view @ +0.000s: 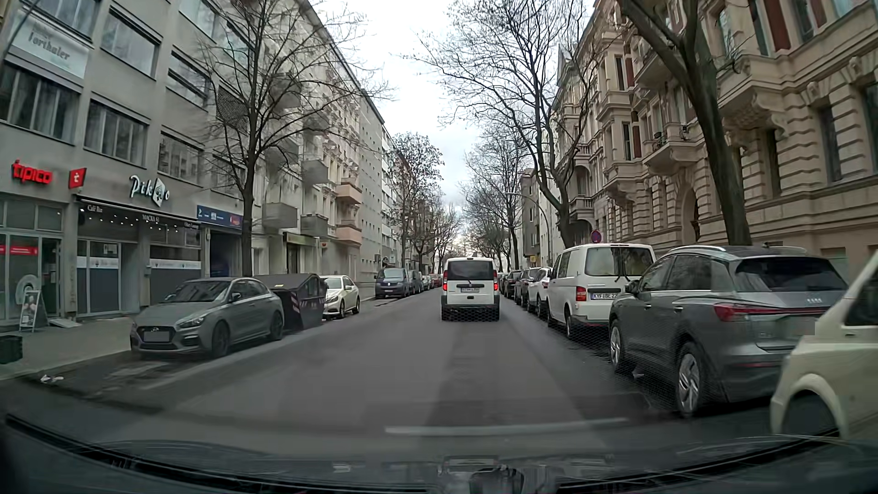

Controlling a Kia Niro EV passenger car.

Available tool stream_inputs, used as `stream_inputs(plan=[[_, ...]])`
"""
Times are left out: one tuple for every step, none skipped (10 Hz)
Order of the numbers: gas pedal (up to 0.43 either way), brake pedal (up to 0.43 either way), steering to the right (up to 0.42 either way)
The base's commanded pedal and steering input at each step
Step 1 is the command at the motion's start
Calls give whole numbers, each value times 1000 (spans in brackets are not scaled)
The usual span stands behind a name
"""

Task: Follow the waypoints while adhering to traffic rules and regulations

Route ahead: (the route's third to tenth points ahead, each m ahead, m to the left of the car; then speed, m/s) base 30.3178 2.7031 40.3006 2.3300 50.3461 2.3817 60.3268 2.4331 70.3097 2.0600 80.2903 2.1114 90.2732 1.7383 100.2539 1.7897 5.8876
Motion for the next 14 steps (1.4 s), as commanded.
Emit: stream_inputs(plan=[[118,12,21],[118,12,21],[118,12,21],[130,12,20],[130,12,19],[130,12,18],[130,12,17],[130,12,16],[138,12,15],[138,12,12],[138,12,9],[138,12,9],[138,12,8],[138,12,8]])
